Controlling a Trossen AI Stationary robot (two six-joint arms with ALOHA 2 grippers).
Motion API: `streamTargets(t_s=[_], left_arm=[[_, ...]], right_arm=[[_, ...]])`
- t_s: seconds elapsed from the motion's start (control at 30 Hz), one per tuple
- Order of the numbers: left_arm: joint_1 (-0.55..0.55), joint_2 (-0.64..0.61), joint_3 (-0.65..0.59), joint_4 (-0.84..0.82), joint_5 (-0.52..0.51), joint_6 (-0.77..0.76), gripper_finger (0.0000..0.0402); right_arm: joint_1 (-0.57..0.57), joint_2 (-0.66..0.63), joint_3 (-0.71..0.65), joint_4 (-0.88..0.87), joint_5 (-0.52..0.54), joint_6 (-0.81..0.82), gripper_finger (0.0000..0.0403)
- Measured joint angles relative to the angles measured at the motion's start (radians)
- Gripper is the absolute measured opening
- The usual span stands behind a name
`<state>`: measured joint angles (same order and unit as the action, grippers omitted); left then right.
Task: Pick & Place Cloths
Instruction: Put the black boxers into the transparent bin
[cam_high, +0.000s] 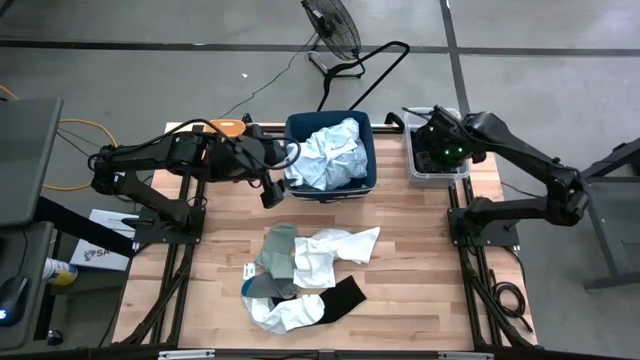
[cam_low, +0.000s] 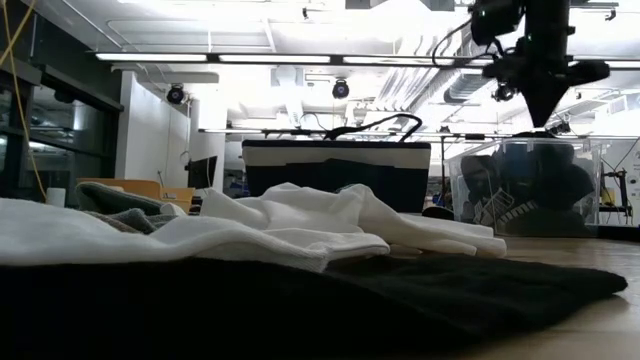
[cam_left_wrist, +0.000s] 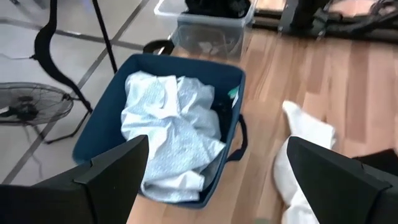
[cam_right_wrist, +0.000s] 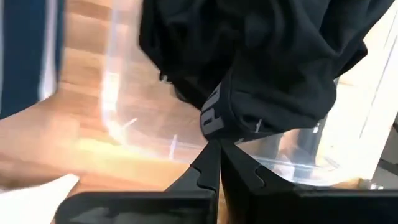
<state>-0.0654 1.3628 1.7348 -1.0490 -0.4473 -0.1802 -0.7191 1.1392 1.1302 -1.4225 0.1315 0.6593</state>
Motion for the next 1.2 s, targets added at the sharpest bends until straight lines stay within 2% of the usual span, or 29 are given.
streamTargets(t_s=[0.13,0.37,0.57,0.83,0.97,1.2], left_arm=[[0.000,0.000,0.000,-0.043,-0.005,0.000,0.0376],[0.000,0.000,0.000,-0.060,-0.005,0.000,0.0376],[0.000,0.000,0.000,-0.078,-0.005,0.000,0.0376],[0.000,0.000,0.000,-0.131,-0.005,-0.033,0.0376],[0.000,0.000,0.000,-0.136,-0.004,-0.034,0.0376],[0.000,0.000,0.000,-0.136,-0.005,-0.034,0.0376]], right_arm=[[-0.004,0.005,-0.089,0.028,0.060,0.035,0.0003],[-0.073,0.005,-0.190,0.224,0.131,0.042,0.0003],[-0.141,0.015,-0.227,0.323,0.131,-0.004,0.0003],[-0.117,-0.048,-0.226,0.324,0.100,-0.016,0.0009],[-0.102,-0.090,-0.226,0.329,0.069,-0.032,0.0046],[-0.078,-0.172,-0.226,0.334,0.067,-0.011,0.0169]])
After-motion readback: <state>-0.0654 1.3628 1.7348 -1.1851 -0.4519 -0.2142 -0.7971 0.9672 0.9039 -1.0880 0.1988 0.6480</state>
